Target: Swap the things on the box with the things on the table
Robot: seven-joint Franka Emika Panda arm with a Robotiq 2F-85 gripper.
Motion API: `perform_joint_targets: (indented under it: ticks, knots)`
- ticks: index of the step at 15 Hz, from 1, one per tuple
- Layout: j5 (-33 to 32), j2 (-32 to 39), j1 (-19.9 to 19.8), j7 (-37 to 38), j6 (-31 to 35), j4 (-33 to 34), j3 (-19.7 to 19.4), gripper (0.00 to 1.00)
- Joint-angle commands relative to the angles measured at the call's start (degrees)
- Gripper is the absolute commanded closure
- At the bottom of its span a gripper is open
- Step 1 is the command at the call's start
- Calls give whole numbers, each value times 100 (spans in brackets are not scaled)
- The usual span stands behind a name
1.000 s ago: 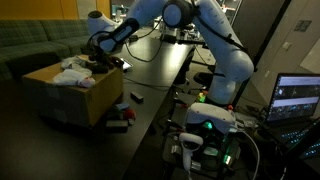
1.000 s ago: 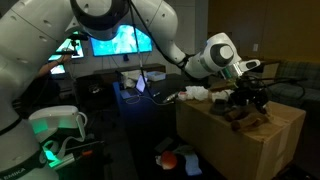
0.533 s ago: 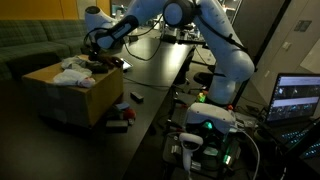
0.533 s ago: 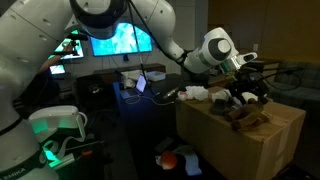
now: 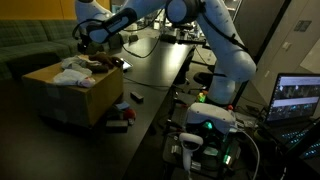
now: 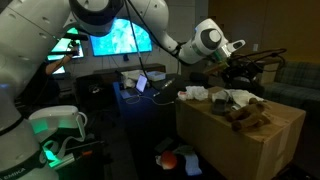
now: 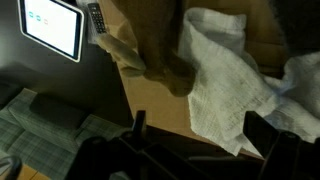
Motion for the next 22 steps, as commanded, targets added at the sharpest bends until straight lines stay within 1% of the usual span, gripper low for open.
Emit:
perform_joint_targets:
  ticks: [1, 6, 13, 19, 22]
  knots:
    - [100, 104, 18, -321, 92, 281, 155, 0]
    - [279, 311, -104, -764, 133, 549, 409, 0]
    - [777, 761, -393, -1517, 71, 1094, 720, 0]
    - [1003, 1218, -484, -1967, -53, 1653, 855, 0]
    - [1017, 1477, -495, -2080, -114, 1942, 834, 0]
